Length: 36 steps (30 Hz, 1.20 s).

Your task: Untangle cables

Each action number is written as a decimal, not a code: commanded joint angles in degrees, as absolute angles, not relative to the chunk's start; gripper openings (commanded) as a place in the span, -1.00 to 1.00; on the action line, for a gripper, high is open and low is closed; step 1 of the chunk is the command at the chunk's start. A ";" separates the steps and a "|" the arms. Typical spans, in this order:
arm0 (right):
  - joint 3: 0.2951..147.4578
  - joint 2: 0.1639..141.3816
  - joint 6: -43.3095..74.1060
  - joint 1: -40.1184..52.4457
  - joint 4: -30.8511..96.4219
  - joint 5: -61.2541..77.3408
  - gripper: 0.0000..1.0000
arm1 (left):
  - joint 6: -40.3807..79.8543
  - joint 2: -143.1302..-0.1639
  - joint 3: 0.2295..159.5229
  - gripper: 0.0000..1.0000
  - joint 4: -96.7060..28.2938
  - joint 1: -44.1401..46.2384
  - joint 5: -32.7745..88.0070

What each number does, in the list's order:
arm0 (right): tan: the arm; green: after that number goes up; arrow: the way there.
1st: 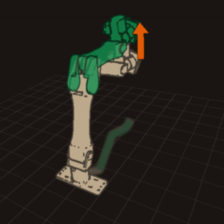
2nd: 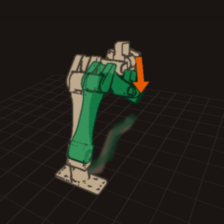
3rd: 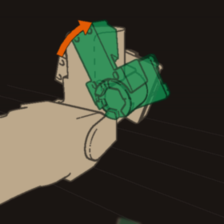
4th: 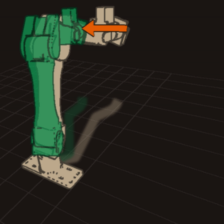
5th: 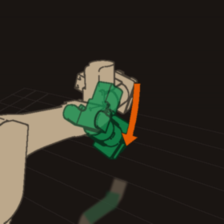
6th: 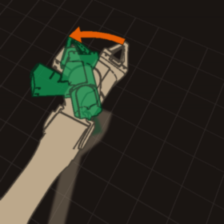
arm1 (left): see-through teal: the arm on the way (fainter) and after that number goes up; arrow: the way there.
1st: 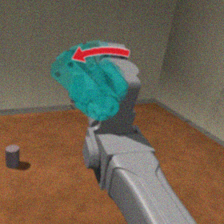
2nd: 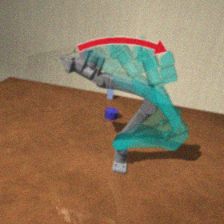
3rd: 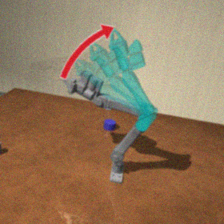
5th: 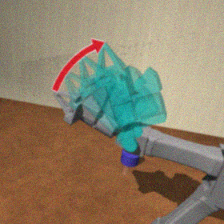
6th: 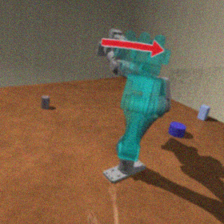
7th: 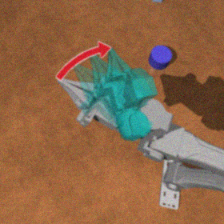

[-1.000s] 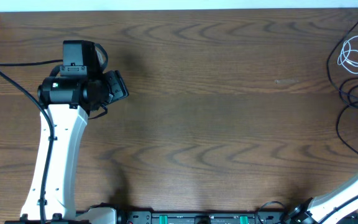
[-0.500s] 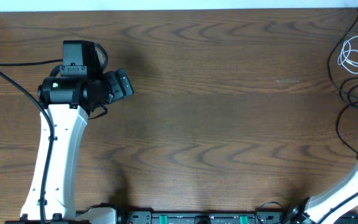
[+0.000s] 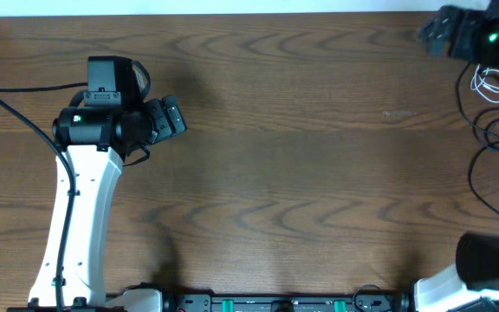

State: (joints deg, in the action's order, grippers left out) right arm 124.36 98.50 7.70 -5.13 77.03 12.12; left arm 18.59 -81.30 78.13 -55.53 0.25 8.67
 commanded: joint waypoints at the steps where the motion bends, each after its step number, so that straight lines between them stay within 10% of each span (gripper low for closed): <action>1: 124.77 93.80 6.57 -1.37 80.93 5.69 0.99 | 18.09 -81.34 77.45 0.92 -55.68 0.08 8.34; 27: 124.03 88.33 6.57 5.39 88.51 5.52 0.99 | 18.09 -81.34 77.45 0.93 -55.68 0.08 8.34; 36: 99.98 69.32 6.55 7.60 81.69 -1.72 0.98 | 18.09 -81.34 77.45 0.93 -55.68 0.05 8.34</action>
